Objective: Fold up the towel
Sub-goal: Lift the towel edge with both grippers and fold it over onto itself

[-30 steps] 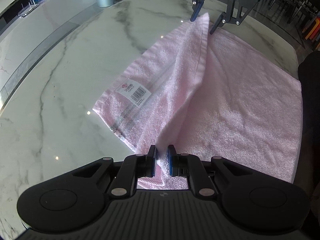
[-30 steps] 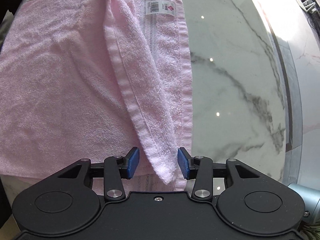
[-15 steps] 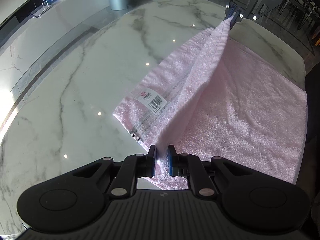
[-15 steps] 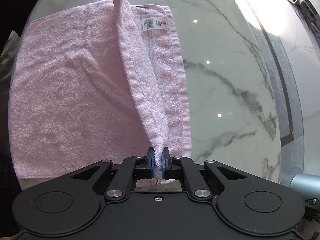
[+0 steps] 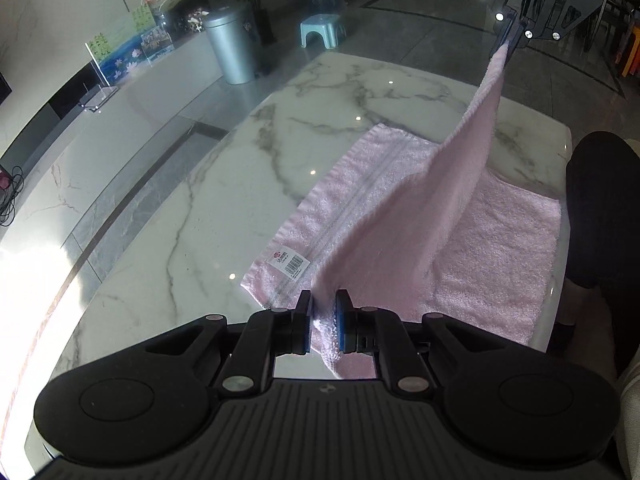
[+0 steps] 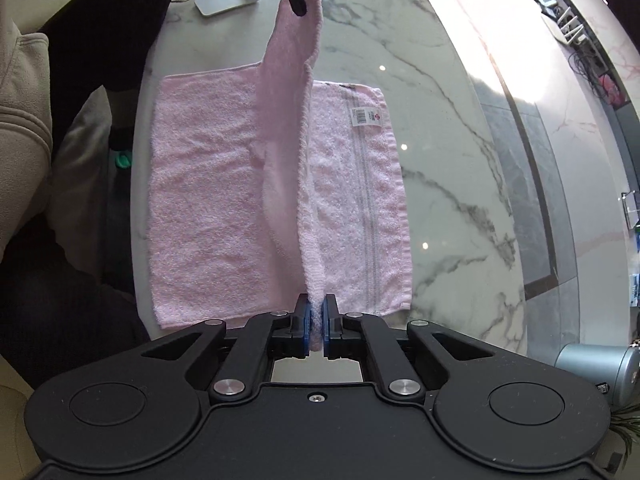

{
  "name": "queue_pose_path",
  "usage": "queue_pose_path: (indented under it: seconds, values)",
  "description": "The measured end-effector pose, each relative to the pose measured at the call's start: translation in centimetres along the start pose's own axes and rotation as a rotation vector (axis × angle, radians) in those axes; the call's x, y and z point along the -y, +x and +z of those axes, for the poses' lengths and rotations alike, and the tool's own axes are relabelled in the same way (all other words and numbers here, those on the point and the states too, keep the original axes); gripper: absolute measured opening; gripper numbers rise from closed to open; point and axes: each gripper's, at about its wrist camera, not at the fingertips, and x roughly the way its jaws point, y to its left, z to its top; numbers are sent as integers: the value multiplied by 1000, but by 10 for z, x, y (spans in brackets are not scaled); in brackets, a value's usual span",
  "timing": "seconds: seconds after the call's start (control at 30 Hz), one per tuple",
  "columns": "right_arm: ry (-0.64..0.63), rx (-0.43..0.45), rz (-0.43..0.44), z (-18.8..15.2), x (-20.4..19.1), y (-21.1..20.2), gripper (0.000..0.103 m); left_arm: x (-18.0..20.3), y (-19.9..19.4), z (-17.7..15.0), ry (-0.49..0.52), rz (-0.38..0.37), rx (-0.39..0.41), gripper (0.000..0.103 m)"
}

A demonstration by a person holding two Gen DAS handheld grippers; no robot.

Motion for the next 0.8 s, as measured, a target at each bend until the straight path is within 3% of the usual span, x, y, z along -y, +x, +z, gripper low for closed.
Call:
queue_pose_path:
  seconds: [0.3,0.8]
  values:
    - [-4,26,-25,-3,-61,-75,4,41,-60,12,80,35,76,10]
    - [-17,79,-33,-4,-126,-147,4,81,-118,16,162,69,130,10]
